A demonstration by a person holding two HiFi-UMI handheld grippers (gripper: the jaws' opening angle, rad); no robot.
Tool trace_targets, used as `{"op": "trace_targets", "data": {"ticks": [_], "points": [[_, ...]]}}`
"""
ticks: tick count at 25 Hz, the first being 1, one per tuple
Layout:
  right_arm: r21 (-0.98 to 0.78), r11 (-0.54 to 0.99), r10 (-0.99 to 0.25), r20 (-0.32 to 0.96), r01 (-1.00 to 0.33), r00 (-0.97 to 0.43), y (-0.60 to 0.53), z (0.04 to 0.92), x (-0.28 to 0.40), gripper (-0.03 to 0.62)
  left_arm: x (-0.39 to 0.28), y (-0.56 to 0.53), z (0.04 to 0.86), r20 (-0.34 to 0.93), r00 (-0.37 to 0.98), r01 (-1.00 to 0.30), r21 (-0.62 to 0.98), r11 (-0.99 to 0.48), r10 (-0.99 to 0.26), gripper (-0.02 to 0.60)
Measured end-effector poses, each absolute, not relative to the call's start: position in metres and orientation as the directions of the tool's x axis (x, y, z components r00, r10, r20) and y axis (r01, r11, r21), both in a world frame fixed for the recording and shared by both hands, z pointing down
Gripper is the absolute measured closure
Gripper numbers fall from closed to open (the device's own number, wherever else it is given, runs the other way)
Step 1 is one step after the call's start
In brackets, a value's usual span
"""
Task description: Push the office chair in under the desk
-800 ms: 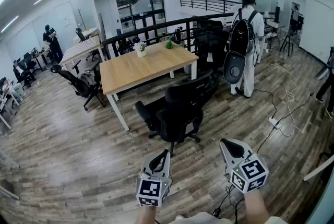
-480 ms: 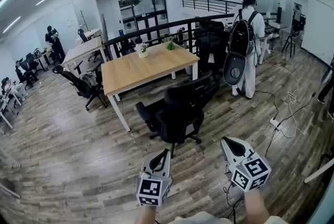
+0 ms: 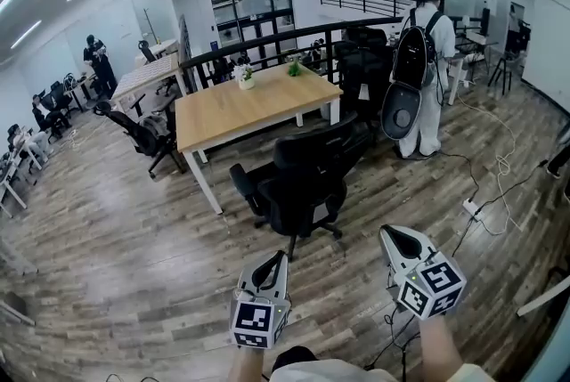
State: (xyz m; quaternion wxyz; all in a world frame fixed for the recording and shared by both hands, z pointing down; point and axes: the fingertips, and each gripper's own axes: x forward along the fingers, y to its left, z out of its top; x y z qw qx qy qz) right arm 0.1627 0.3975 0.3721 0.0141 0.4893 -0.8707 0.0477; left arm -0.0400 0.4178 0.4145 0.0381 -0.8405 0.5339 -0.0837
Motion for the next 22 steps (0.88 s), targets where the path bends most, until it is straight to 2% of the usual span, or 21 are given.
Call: {"op": "trace_targets", "data": {"ticks": [9, 22], "points": [[-0.064, 0.518, -0.849, 0.081, -0.853, -0.522, 0.359, 0.383, 0.187, 0.571, -0.018, 0.377, 0.416, 0.089, 0.419, -0.889, -0.164, -0.428, -0.904, 0.566], [-0.03, 0.499, -0.862, 0.09, -0.866, -0.499, 0.228, 0.382, 0.189, 0.569, -0.018, 0.238, 0.415, 0.081, 0.428, -0.886, -0.16, -0.436, -0.9, 0.566]]}}
